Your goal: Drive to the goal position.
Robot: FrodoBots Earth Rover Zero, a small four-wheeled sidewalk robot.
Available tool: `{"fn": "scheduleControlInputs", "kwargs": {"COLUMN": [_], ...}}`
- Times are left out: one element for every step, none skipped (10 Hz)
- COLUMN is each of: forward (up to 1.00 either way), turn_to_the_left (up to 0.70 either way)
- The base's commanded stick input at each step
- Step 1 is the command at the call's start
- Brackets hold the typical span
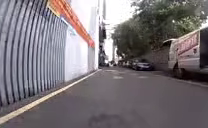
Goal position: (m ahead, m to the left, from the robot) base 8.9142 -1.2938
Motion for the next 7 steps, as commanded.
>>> {"fn": "scheduleControlInputs", "kwargs": {"forward": [0.70, 0.70, 0.70, 0.70, 0.70, 0.70, 0.70], "turn_to_the_left": [0.00, 0.00, 0.00, 0.00, 0.00, 0.00, 0.00]}}
